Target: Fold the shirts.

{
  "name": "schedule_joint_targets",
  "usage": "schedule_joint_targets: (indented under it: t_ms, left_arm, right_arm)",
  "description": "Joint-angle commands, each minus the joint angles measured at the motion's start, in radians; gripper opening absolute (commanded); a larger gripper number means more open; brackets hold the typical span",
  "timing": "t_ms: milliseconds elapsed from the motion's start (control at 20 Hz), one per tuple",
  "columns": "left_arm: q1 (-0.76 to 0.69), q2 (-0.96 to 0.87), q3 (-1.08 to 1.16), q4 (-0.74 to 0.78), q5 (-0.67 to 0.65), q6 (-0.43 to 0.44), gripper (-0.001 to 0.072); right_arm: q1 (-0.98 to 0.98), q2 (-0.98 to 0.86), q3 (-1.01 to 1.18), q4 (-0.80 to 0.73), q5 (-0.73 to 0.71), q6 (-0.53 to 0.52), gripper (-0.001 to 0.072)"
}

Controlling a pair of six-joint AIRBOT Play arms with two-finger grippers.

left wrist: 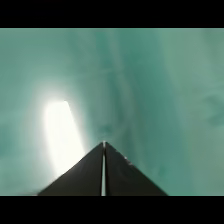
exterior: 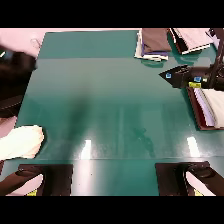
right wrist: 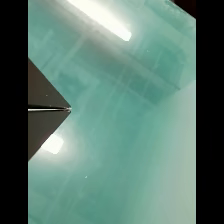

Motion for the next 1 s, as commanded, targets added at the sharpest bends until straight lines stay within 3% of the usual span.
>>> schedule_joint_targets:
  t_ms: [0, 50, 150, 200, 500, 750, 800, 850, 900, 950]
  left_arm:
    - [0.093, 0.232, -0.307, 0.166, -0.023, -0.046, 0.0028]
    - [0.131, 0.278, -0.400, 0.174, -0.022, -0.049, 0.0044]
    - [0.210, 0.343, -0.582, 0.175, -0.005, -0.084, 0.0641]
    - [0.248, 0.359, -0.666, 0.182, 0.013, -0.108, 0.0717]
    - [0.333, 0.357, -1.020, 0.204, 0.185, -0.123, 0.0716]
    - [0.333, 0.357, -1.092, 0.204, 0.301, -0.151, 0.0714]
    - [0.333, 0.357, -1.091, 0.204, 0.289, -0.169, 0.0615]
    - [0.333, 0.358, -1.087, 0.203, 0.269, -0.179, 0.0292]
    - [0.333, 0.358, -1.075, 0.201, 0.254, -0.179, 0.0031]
    - [0.333, 0.358, -1.052, 0.199, 0.240, -0.191, 0.0027]
  right_arm:
    - [0.000, -0.005, -0.001, 0.000, -0.002, 0.000, 0.0023]
    - [0.000, -0.005, -0.001, 0.000, -0.003, 0.000, 0.0023]
    - [0.000, -0.005, -0.001, -0.001, -0.002, 0.000, 0.0023]
    - [0.000, -0.005, -0.001, -0.001, 0.000, 0.000, 0.0023]
    - [0.000, -0.005, -0.001, -0.001, 0.000, 0.000, 0.0023]
    - [0.000, -0.005, 0.000, 0.000, 0.000, 0.000, 0.0023]
    - [0.000, -0.005, 0.000, 0.000, 0.000, 0.000, 0.0023]
    - [0.000, -0.005, 0.000, 0.000, 0.000, 0.000, 0.0023]
    - [0.000, -0.005, 0.000, 0.000, -0.001, 0.000, 0.0023]
    - [0.000, -0.005, 0.000, 0.000, -0.002, 0.000, 0.0023]
